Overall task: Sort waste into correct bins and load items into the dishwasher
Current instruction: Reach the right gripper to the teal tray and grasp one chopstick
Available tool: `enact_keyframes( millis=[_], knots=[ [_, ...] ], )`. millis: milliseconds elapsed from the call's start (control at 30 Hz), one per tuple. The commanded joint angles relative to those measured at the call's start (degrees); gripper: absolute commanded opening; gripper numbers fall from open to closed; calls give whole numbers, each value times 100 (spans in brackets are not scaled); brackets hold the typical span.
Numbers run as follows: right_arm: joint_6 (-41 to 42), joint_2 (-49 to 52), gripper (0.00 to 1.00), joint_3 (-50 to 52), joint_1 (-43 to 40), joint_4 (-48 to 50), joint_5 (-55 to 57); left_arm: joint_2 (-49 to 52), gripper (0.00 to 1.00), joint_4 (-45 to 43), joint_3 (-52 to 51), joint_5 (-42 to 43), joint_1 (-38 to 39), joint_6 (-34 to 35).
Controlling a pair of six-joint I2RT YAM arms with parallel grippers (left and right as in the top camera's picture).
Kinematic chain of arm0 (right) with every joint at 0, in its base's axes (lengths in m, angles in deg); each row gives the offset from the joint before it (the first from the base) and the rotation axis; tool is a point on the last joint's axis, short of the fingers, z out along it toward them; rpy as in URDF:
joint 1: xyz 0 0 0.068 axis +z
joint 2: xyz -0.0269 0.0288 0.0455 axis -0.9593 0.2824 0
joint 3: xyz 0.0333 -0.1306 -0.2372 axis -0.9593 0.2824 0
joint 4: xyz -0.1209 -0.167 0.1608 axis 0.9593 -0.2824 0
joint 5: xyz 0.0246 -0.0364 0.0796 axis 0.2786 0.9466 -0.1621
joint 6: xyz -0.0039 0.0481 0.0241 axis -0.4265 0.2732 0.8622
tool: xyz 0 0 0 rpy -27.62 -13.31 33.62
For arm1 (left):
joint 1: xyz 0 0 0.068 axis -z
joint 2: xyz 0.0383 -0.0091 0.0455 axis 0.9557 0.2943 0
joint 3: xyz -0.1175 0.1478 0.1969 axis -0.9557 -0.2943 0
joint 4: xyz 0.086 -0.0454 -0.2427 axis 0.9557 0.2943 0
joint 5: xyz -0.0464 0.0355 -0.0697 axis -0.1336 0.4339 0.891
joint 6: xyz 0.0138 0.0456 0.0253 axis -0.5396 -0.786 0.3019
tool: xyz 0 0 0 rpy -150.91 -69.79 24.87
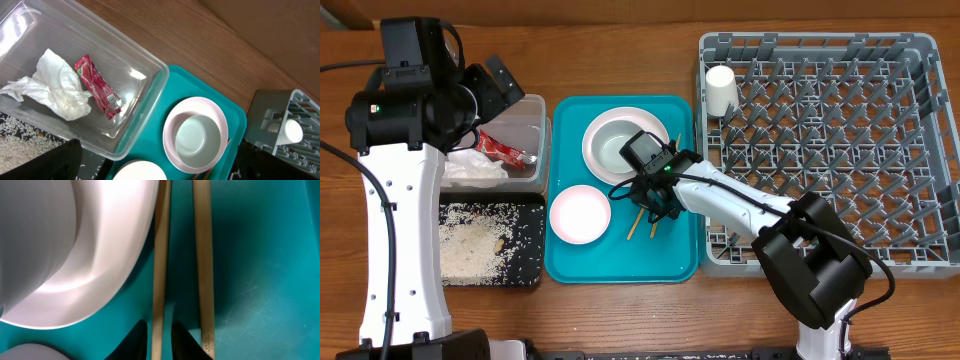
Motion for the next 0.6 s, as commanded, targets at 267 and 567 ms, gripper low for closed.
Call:
enact_keyframes(
  millis=[267, 567],
  knots=[
    [35, 175, 13, 15, -4, 37, 26, -76, 100, -9, 109, 42, -11, -76],
    [-44, 162, 4, -264, -17, -225, 15, -76, 100, -9, 109, 42, -11, -76]
  ],
)
